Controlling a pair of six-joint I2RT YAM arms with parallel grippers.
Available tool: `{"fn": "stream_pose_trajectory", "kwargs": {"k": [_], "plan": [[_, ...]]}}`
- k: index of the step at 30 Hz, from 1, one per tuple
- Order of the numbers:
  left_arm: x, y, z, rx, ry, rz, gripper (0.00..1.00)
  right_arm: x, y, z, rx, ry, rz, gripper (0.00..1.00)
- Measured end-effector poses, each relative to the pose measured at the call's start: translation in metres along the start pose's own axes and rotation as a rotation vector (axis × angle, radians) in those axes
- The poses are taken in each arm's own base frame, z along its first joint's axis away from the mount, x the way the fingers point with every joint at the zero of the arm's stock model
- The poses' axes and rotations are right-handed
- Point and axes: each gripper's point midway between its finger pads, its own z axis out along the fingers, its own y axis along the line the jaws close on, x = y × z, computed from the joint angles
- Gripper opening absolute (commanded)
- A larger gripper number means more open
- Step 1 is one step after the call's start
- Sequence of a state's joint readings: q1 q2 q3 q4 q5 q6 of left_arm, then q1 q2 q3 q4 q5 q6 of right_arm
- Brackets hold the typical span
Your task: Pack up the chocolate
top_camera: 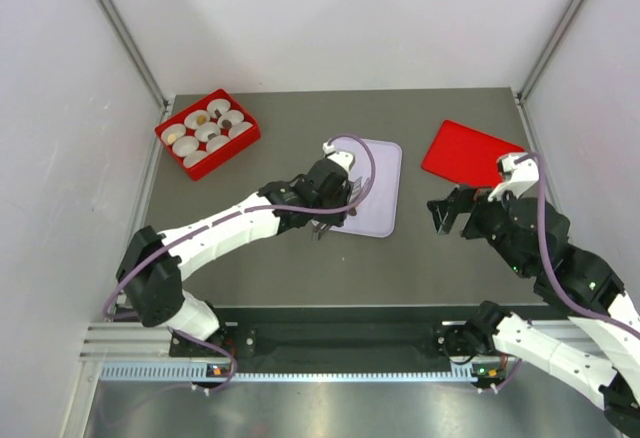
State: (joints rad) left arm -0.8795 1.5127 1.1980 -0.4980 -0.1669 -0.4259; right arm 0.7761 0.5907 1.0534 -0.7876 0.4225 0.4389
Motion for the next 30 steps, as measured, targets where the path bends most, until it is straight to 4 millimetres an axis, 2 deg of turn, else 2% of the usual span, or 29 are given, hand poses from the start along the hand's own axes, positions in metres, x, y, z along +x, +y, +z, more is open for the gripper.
{"fn": "stream_pose_trajectory", "kwargs": {"k": [16,30], "plan": [[0.023,0.006,0.014,-0.082,0.061,0.023,0.41,0.0,-0.003,-0.006,-0.003,-0.006,0.013,1.0],[0.029,0.005,0.016,-0.106,0.073,0.022,0.42,0.001,-0.003,-0.007,-0.003,-0.006,0.021,1.0]]}}
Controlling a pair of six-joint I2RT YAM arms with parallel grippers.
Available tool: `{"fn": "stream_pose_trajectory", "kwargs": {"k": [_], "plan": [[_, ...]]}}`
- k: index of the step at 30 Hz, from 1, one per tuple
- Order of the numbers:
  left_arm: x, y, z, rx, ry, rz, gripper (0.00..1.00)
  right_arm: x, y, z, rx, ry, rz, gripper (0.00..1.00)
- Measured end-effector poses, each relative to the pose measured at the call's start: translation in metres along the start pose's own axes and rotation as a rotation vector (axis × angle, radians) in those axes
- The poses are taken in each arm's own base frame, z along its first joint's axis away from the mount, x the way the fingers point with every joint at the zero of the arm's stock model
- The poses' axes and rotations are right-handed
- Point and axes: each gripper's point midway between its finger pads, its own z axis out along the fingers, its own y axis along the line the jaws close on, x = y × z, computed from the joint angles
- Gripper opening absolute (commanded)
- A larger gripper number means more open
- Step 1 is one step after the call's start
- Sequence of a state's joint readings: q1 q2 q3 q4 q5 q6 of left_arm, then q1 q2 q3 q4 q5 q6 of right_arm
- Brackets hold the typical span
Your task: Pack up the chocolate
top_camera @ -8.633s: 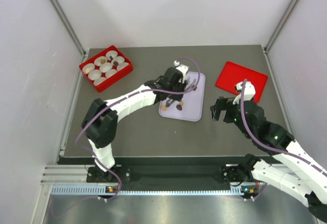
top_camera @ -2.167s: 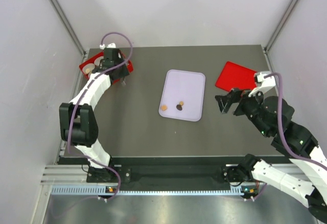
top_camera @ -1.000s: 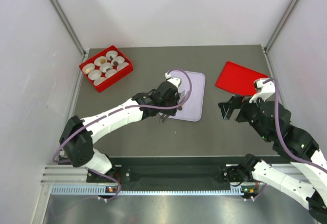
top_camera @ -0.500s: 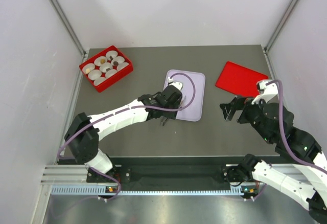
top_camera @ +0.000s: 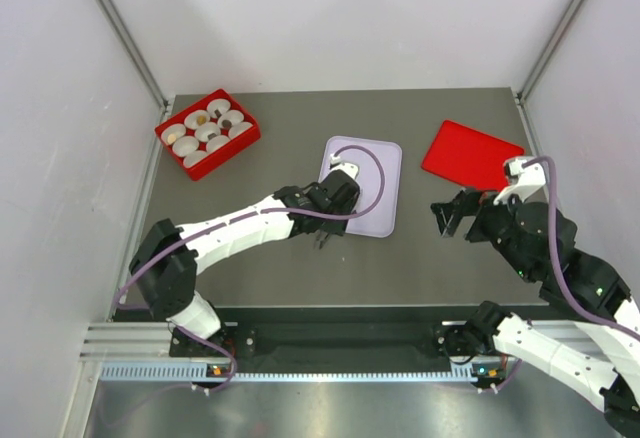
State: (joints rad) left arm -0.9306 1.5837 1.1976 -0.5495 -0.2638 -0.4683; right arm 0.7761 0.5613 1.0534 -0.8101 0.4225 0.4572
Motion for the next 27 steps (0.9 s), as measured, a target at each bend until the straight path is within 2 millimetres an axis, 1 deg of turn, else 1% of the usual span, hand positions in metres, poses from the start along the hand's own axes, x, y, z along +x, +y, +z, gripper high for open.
{"fn": "stream_pose_trajectory", "kwargs": {"k": [8,14,17,20,26,27], "plan": [[0.011,0.004,0.014,-0.033,0.039,0.013,0.42,-0.002,-0.001,-0.004,-0.005,-0.011,0.006,1.0],[0.011,0.004,0.014,-0.035,0.04,0.013,0.37,-0.002,-0.001,-0.004,-0.006,-0.013,0.006,1.0],[0.006,0.004,0.01,-0.044,0.038,0.015,0.36,-0.002,-0.001,-0.004,-0.006,-0.013,0.006,1.0],[-0.006,0.006,0.003,-0.067,0.017,0.014,0.35,-0.002,-0.001,-0.004,-0.006,-0.013,0.006,1.0],[-0.058,0.009,-0.017,-0.091,-0.096,-0.008,0.33,-0.003,-0.002,-0.007,-0.01,-0.019,0.01,1.0],[-0.064,0.011,-0.018,-0.093,-0.109,-0.015,0.33,-0.003,-0.002,-0.007,-0.01,-0.022,0.011,1.0]]}}
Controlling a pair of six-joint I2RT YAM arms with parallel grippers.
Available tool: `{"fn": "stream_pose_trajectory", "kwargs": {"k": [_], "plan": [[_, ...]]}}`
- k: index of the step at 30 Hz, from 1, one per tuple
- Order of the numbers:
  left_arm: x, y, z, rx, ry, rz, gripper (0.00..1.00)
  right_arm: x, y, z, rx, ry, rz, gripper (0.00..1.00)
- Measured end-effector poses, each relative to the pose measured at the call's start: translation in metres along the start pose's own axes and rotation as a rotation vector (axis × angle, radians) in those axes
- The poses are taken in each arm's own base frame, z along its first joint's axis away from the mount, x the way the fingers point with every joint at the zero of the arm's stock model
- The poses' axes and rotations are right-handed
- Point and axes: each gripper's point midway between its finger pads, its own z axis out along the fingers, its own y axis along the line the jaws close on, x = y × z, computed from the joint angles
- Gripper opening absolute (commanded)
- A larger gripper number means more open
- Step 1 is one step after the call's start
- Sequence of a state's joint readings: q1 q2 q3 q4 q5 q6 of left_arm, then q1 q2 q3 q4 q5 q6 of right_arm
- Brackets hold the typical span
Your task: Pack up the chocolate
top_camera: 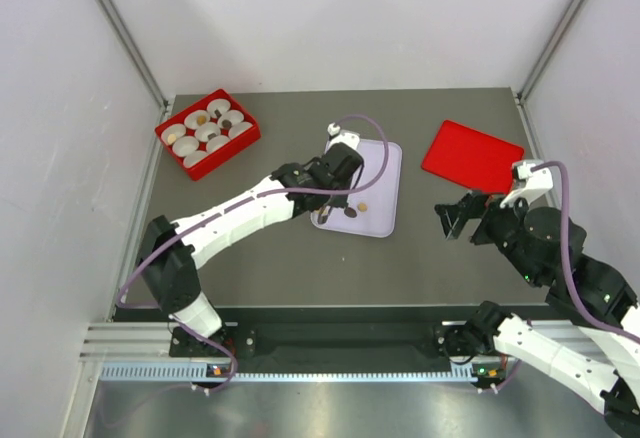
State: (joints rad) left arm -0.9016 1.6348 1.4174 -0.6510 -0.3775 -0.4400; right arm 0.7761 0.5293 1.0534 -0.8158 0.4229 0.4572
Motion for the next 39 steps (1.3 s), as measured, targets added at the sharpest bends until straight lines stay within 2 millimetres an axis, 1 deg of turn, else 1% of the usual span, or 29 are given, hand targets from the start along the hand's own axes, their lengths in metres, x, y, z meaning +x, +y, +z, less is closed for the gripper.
{"fn": "stream_pose_trajectory", "kwargs": {"k": [3,6,8,11,14,16,19,21,23,28,33,39], "plan": [[-0.017,0.015,0.001,-0.024,-0.023,-0.033,0.33,-0.001,0.0,-0.002,-0.003,-0.006,0.003,1.0],[-0.022,0.031,0.004,-0.045,-0.02,-0.052,0.36,-0.001,0.0,-0.002,-0.004,-0.007,0.003,1.0],[-0.023,0.035,0.006,-0.038,-0.011,-0.054,0.37,-0.002,-0.001,-0.003,-0.005,-0.009,0.004,1.0],[-0.018,0.023,0.004,0.025,0.014,-0.034,0.38,-0.002,0.0,-0.003,-0.005,-0.009,0.004,1.0],[-0.009,0.003,0.001,0.094,0.038,-0.011,0.41,-0.002,0.0,-0.003,-0.005,-0.009,0.004,1.0],[0.005,-0.01,0.001,0.129,0.059,0.017,0.43,-0.001,0.0,-0.002,-0.005,-0.009,0.004,1.0],[0.033,-0.026,0.0,0.156,0.106,0.071,0.43,-0.001,-0.001,-0.002,-0.004,-0.008,0.004,1.0],[0.046,-0.033,0.0,0.166,0.129,0.097,0.43,0.0,-0.001,-0.002,-0.003,-0.006,0.002,1.0],[0.055,-0.039,0.0,0.173,0.144,0.114,0.44,0.001,-0.001,-0.002,-0.002,-0.004,0.001,1.0],[0.064,-0.035,0.003,0.146,0.158,0.113,0.44,0.001,-0.001,-0.002,-0.003,-0.005,0.002,1.0],[0.063,-0.03,0.005,0.115,0.149,0.104,0.45,0.001,-0.001,-0.002,-0.002,-0.004,0.002,1.0],[0.063,-0.029,0.006,0.106,0.147,0.101,0.46,0.0,-0.001,-0.002,-0.004,-0.006,0.003,1.0]]}}
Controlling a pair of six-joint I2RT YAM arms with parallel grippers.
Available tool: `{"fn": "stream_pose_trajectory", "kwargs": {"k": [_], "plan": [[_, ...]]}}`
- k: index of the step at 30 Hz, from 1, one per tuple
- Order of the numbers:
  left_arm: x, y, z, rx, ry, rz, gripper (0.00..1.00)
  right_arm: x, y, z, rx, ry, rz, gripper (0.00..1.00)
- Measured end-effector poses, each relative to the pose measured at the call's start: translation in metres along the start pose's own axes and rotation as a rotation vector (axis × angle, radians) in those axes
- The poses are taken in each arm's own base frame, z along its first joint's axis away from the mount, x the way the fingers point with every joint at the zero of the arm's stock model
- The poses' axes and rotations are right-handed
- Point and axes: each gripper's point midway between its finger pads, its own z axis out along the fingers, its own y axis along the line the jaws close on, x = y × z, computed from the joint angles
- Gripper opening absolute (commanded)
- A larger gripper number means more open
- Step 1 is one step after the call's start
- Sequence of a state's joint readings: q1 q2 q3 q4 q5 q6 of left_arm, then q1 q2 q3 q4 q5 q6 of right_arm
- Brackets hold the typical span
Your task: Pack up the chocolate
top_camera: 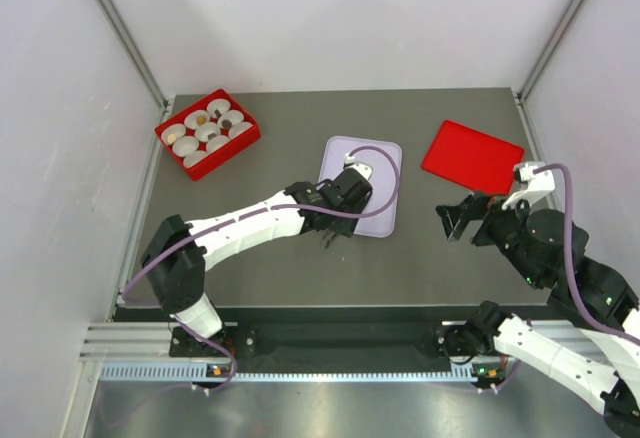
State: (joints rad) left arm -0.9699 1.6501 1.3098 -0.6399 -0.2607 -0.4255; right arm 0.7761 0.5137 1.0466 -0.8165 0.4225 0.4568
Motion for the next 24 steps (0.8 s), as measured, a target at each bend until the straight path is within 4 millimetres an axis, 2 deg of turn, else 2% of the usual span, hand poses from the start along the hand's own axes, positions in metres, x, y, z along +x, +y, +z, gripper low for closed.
{"fn": "stream_pose_trajectory", "kwargs": {"k": [11,24], "plan": [[-0.008,0.007,-0.009,-0.033,-0.04,-0.025,0.47,-0.001,0.0,-0.002,-0.004,-0.008,0.005,1.0],[0.009,0.014,-0.014,-0.052,0.001,-0.067,0.47,-0.001,0.0,-0.002,-0.006,-0.007,0.013,1.0]]}}
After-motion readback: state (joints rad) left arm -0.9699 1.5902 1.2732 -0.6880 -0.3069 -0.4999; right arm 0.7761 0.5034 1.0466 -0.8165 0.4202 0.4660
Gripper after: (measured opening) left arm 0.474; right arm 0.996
